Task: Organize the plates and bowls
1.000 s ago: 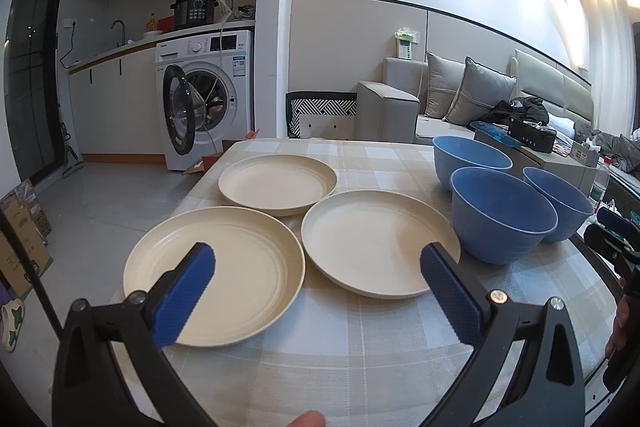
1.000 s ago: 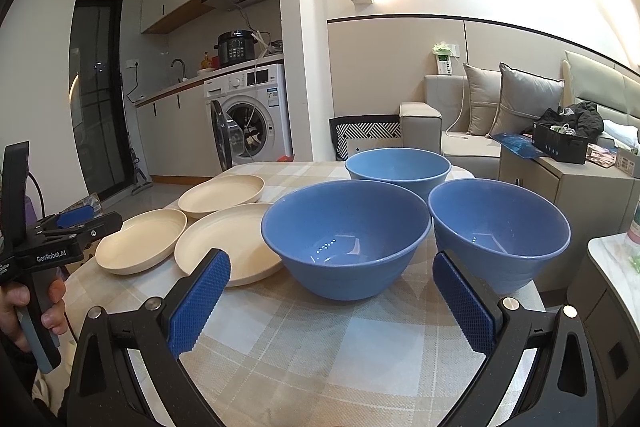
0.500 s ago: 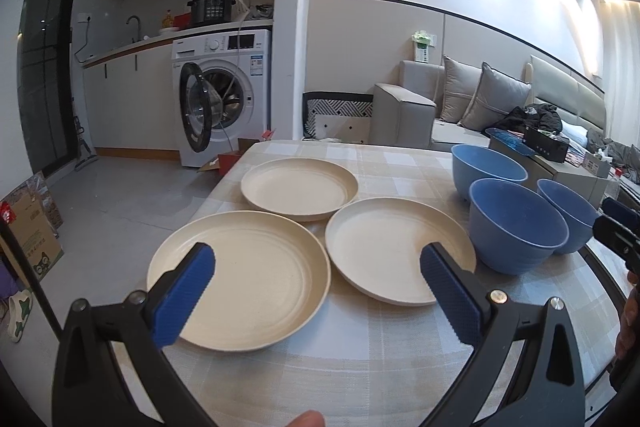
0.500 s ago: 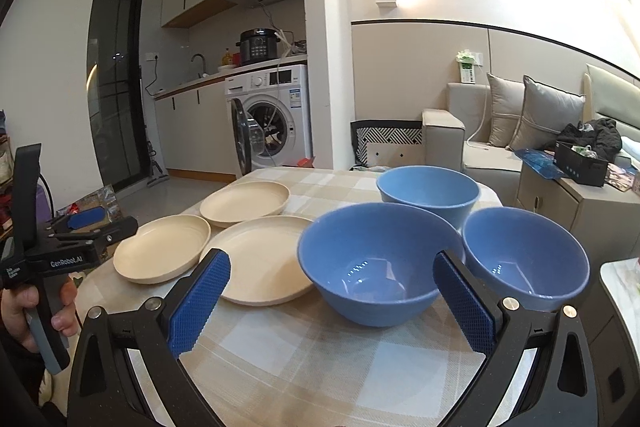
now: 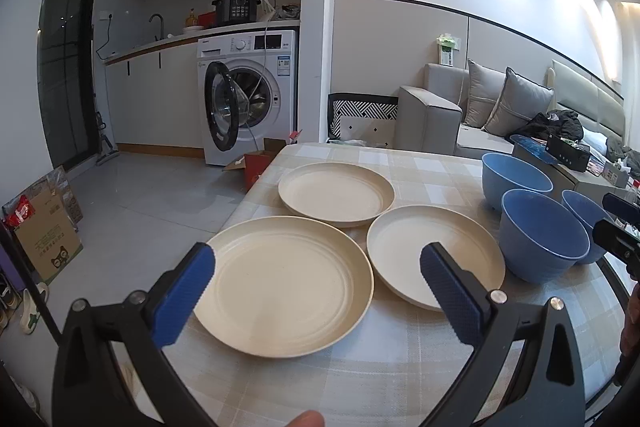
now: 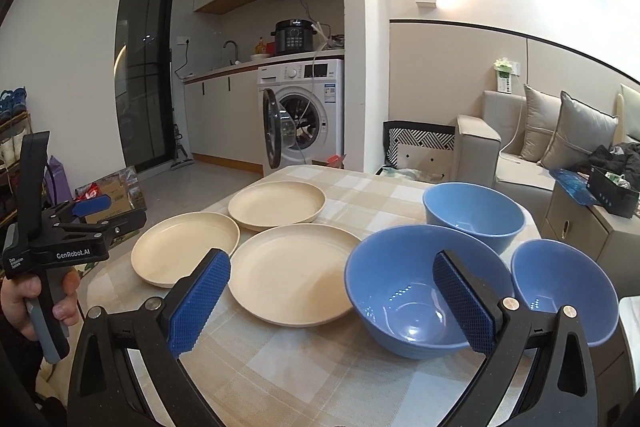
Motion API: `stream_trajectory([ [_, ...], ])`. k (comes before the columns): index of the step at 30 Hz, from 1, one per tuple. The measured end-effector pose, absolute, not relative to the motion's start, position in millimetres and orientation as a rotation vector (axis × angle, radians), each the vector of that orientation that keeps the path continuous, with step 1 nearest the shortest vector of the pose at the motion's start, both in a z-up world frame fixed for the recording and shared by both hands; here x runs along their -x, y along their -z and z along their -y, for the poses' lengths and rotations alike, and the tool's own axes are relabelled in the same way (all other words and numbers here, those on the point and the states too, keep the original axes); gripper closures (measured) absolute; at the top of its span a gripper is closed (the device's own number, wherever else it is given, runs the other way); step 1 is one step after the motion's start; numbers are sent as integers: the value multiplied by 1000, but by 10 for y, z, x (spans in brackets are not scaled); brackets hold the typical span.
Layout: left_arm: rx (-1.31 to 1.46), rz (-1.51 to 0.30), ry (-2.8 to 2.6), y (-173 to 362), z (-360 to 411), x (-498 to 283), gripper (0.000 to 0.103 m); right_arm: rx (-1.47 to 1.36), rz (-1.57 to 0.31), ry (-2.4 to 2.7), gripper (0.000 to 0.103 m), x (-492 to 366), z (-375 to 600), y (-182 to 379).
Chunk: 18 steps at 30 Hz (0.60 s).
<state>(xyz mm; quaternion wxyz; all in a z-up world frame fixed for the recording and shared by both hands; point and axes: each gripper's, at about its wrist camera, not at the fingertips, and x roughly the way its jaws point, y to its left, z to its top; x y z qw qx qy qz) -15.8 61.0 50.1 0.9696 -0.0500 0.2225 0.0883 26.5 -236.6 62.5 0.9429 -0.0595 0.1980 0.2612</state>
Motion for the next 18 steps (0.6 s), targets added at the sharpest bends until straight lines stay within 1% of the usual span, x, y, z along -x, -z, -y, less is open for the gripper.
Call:
stream_trajectory([
  [12,123,-458,-194,-563,-776,75,0,130,-451,-608,0,-469,2007,-798],
  [18,142,-480,-223,-491,-915,76,0,155,-496,-661,0,-480,1702,-732],
])
